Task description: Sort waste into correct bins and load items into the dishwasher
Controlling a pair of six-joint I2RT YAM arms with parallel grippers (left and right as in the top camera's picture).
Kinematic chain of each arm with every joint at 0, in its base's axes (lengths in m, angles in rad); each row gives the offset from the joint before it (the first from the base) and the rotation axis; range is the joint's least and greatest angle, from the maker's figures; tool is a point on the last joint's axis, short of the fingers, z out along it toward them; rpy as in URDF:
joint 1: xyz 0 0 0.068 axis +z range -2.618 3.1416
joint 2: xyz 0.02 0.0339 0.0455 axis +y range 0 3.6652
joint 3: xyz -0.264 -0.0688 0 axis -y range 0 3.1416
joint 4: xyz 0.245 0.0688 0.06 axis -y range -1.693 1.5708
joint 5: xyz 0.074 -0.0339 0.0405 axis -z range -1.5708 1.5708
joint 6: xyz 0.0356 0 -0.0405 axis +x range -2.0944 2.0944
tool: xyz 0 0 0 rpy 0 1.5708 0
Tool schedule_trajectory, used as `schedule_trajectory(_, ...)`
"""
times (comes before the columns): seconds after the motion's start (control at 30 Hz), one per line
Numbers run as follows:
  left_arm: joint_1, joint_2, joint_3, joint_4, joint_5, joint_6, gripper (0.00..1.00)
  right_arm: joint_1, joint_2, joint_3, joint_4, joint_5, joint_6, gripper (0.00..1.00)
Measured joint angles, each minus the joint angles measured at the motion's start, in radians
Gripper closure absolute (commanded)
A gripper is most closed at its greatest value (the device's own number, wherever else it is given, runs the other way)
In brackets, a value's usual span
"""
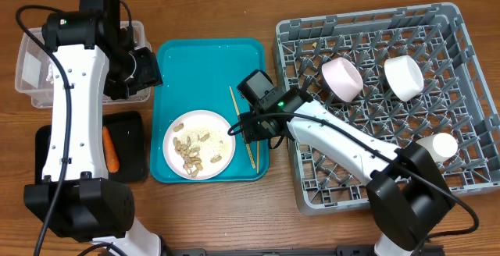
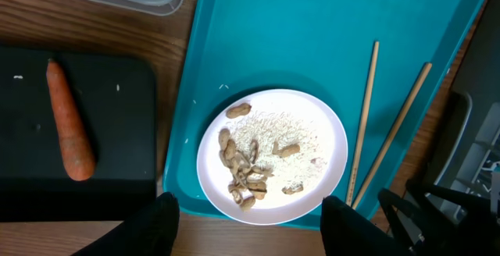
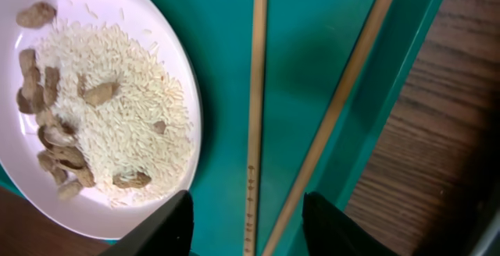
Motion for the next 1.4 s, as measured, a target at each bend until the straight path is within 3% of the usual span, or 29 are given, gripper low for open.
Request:
schedule_trajectory(1.13, 0.0, 0.0, 0.0, 0.008, 0.0, 0.0, 0.39, 0.072, 0.137, -0.001, 0.087, 0.069, -0.083, 0.54)
schedule_trajectory(1.3, 0.0, 0.0, 0.0, 0.008, -0.001, 0.0, 0.39, 0.072, 0.161, 0.0, 0.112, 0.069, -0.078, 0.62)
schedule_trajectory(1.4, 0.0, 0.0, 0.0, 0.008, 0.0, 0.0, 0.39, 0.072, 0.165, 0.0, 0.122, 0.069, -0.072, 0.77)
